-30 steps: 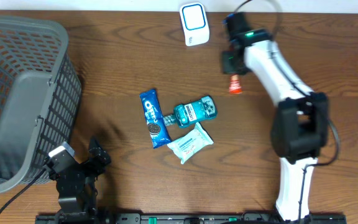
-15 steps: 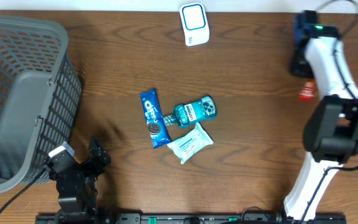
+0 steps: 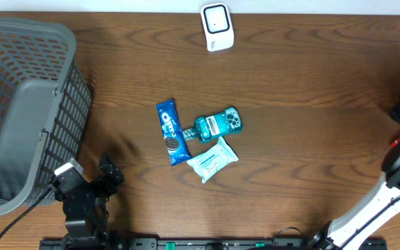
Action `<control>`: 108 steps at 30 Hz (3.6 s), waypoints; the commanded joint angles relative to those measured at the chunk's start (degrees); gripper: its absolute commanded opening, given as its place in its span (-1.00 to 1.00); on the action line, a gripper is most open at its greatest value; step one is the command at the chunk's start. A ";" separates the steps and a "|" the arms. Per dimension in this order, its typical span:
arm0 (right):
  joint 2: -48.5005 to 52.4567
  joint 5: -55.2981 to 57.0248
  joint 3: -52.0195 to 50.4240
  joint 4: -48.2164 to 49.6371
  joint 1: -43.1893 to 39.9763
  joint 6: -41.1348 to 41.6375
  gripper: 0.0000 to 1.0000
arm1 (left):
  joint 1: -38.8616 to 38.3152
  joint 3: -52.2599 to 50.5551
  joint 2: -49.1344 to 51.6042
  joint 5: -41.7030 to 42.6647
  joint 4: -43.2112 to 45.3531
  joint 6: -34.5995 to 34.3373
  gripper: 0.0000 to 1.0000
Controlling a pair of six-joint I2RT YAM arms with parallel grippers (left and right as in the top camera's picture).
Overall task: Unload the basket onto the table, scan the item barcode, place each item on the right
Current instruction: 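Carry the sachet to the right table edge and drop it, then move the right gripper back over the Listerine bottle, then grasp the teal Listerine bottle with the right gripper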
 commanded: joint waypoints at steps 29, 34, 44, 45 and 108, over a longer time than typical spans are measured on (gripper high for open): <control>-8.61 -64.30 12.44 -25.33 35.04 8.44 0.99 | 0.26 0.11 0.04 -0.50 0.07 0.96 0.95; -8.61 -60.48 12.39 -31.52 42.88 25.57 0.99 | 0.26 0.11 0.04 -0.50 0.07 0.96 0.96; -8.61 -34.07 12.37 -27.15 60.89 -12.11 0.99 | 0.26 0.11 0.04 -0.50 0.07 0.96 0.96; -8.61 -29.97 12.37 -27.30 62.25 -16.31 0.98 | 0.26 0.11 0.04 -0.50 0.07 0.96 0.96; 9.73 -42.91 8.61 -20.28 63.04 -88.11 0.19 | 0.26 0.11 0.04 -0.50 0.07 0.96 0.96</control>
